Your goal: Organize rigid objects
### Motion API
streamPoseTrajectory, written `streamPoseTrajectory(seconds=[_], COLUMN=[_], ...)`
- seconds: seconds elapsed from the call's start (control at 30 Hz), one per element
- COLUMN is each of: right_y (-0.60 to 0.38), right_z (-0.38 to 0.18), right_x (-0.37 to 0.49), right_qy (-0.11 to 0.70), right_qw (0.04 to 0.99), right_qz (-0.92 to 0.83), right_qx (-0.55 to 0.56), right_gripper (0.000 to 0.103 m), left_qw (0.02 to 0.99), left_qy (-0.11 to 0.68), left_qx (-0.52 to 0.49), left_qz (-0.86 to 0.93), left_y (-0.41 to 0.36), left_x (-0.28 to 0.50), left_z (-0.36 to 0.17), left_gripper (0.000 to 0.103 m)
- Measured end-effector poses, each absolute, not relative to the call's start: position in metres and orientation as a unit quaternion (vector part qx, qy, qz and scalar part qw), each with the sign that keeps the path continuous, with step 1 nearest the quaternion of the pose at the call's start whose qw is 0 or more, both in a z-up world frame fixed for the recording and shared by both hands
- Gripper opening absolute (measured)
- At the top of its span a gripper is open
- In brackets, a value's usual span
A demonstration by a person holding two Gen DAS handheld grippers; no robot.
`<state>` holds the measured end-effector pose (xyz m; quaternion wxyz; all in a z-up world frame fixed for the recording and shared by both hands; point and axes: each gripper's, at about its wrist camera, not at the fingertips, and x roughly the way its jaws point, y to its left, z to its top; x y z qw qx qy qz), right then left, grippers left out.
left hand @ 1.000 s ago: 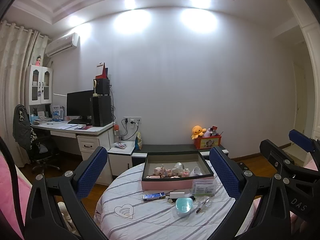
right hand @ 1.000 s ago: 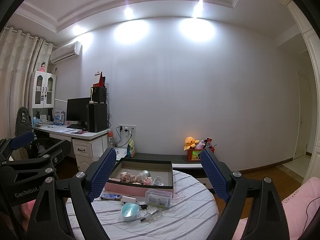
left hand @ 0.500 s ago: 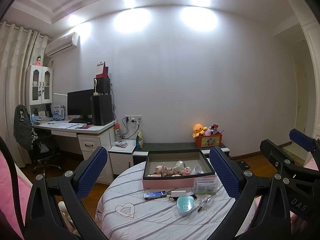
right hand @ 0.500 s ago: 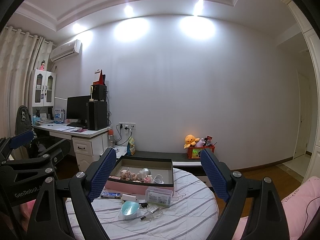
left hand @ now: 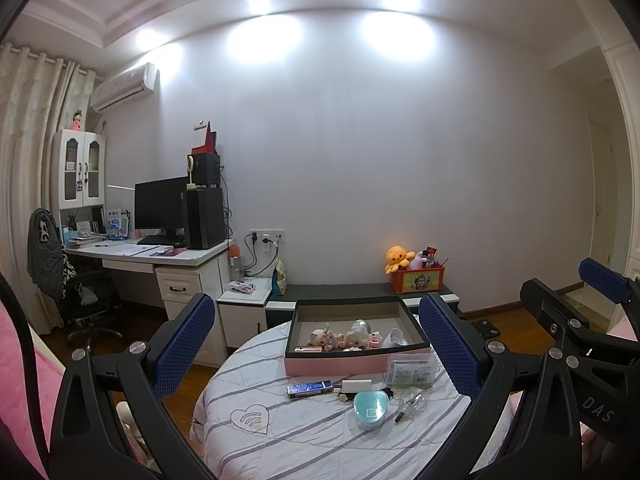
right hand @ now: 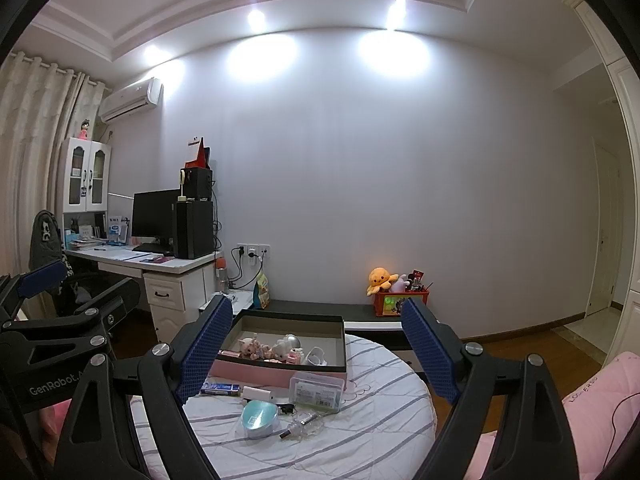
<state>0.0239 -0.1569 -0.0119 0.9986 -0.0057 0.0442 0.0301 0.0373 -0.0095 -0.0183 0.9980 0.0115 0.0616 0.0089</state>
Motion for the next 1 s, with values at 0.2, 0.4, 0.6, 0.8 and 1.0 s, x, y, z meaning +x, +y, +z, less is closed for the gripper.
streamPoseTrajectory(seconds=[0.2,0.4,0.6,0.8,1.0], right_y=[-0.156,-0.155,-0.159,-0.169,-0.181], right_z=[-0.014,-0.015,-0.024,-0.06,-0.124], right_x=[0.025,0.026,0.035,0.069,0.119], right_qy=[0.046,0.049,0.061,0.114,0.2], right_qw=[0.998,0.998,0.998,0.993,0.979], right_qz=[0.03,0.031,0.033,0.033,0.023], right_qx=[-0.005,-0.005,-0.004,0.001,0.007], right_gripper=[0.088,0.088,0.088,0.088,0.088], left_qw=[0.998,0.998,0.996,0.985,0.965], left_qy=[0.062,0.066,0.09,0.17,0.26], left_qx=[0.01,0.009,0.011,0.004,0.023], left_qz=[0.008,0.006,-0.005,-0.028,-0.018], left_y=[-0.009,-0.01,-0.013,-0.022,-0.039], left_x=[0.037,0.038,0.055,0.103,0.155], left_z=[-0.02,-0.022,-0.038,-0.086,-0.151], left_gripper=[0.103,0.103,0.103,0.103,0.103])
